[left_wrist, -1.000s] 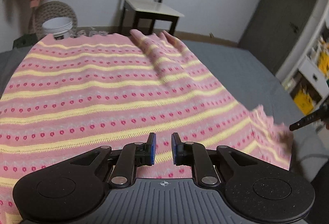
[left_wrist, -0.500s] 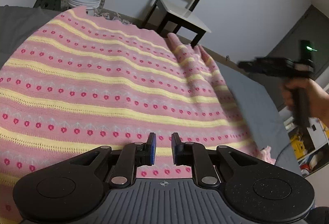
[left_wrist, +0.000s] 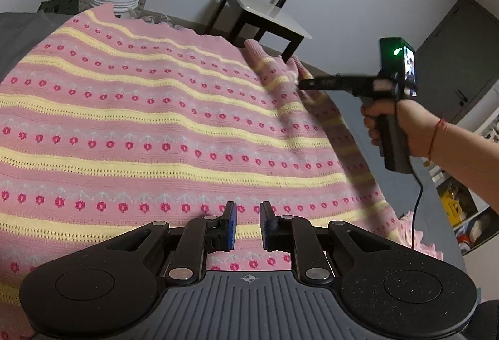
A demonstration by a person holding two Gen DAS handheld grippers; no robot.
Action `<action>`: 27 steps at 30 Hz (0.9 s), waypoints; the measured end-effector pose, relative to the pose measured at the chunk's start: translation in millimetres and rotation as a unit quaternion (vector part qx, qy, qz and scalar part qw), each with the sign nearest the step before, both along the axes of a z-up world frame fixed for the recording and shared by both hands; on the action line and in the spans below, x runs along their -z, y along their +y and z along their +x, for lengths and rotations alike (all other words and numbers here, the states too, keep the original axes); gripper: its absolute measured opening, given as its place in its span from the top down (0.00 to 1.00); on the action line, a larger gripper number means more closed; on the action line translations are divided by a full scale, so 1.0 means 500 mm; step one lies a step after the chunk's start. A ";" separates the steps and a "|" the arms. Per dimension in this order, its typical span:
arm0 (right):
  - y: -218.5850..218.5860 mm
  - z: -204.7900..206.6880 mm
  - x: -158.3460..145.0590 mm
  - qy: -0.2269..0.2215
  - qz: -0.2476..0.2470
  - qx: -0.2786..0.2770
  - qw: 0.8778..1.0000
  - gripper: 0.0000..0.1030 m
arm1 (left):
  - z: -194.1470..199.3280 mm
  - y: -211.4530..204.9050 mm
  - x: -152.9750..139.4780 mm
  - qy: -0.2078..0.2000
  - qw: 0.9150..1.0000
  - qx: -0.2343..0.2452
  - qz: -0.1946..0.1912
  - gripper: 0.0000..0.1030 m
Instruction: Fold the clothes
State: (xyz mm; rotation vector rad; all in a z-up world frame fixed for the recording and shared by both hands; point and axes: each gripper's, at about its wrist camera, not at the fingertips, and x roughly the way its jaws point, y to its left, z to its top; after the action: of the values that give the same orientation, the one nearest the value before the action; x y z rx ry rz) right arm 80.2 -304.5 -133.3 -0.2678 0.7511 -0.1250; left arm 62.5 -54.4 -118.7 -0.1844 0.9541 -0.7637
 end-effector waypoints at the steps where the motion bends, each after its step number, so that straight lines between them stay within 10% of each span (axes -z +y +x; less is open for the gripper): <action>1: 0.031 -0.013 -0.002 -0.008 -0.029 -0.041 0.999 0.76 | -0.001 0.000 0.000 0.001 1.000 0.001 -0.001 0.86; 6: 0.106 -0.056 -0.019 -0.014 -0.046 -0.148 0.988 0.76 | -0.005 0.002 -0.003 0.004 1.000 0.004 -0.004 0.86; 11: 0.002 -0.031 -0.039 -0.022 -0.007 0.022 0.999 0.76 | -0.009 0.008 -0.007 0.005 1.000 0.001 -0.007 0.86; 21: -0.185 -0.020 -0.015 -0.053 0.202 0.183 0.961 0.91 | -0.006 0.002 0.002 0.008 1.000 0.004 0.003 0.86; 27: -0.053 -0.025 0.010 0.001 0.064 0.050 0.997 0.93 | -0.005 -0.002 0.008 0.013 1.000 0.008 0.010 0.86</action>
State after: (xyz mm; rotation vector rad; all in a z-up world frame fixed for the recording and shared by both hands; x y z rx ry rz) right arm 67.9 -331.0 -138.4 -0.1089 0.7717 -0.1710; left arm 60.0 -55.4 -122.8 -0.1696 0.9883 -0.7669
